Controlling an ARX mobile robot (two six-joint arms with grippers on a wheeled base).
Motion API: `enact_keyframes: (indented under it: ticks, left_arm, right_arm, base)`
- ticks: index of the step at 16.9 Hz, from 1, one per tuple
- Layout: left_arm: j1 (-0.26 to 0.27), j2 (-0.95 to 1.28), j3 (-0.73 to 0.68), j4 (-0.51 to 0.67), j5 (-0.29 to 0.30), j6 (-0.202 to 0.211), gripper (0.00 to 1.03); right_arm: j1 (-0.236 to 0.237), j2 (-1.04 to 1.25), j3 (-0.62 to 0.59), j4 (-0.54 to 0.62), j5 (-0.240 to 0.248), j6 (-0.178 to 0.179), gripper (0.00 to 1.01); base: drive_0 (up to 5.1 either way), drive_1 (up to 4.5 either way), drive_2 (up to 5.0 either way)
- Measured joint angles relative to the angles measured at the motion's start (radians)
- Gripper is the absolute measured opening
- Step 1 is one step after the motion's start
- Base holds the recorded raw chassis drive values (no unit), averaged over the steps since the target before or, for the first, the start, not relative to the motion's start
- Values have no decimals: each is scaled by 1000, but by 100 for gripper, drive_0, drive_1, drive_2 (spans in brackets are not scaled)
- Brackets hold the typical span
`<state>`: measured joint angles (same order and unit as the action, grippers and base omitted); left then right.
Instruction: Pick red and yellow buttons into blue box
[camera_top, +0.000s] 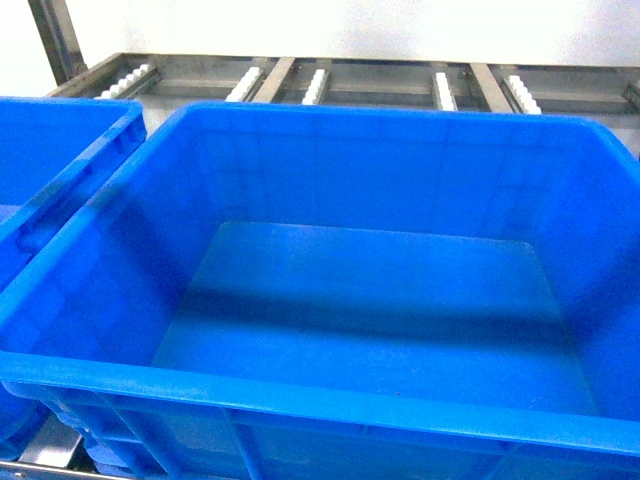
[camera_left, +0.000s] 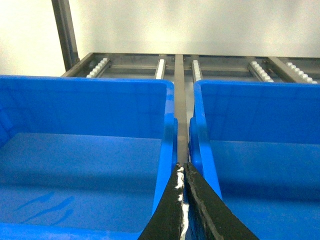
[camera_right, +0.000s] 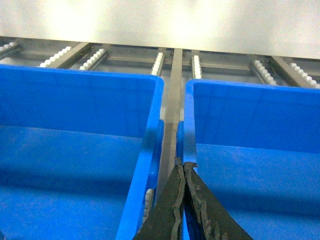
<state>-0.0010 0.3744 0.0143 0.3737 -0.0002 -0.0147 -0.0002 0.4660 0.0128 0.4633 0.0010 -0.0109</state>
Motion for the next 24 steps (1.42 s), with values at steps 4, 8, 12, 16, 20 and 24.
enact_keyframes:
  ticks: [4, 8, 12, 16, 20, 24]
  left_arm:
    - [0, -85, 0, -82, 0, 0, 2]
    - [0, -146, 0, -143, 0, 0, 2]
    - [0, -192, 0, -190, 0, 0, 2]
    - [0, -364, 0, -377, 0, 0, 2]
    - [0, -364, 0, -377, 0, 1, 2]
    - [0, -364, 0, -378, 0, 0, 65]
  right_arm:
    - [0, -105, 0, -100, 0, 0, 2]
    - [0, -181, 0, -176, 0, 0, 2]
    - [0, -237, 0, -233, 0, 0, 2]
    - [0, -465, 0, -457, -2, 0, 2]
    - [0, -462, 0, -467, -2, 0, 2]
    - [0, -462, 0, -467, -2, 0, 56]
  base:
    - [0, 0, 0]
    - [0, 0, 0]
    - [0, 0, 0]
    - [0, 0, 0]
    - [0, 0, 0]
    - [0, 0, 0]
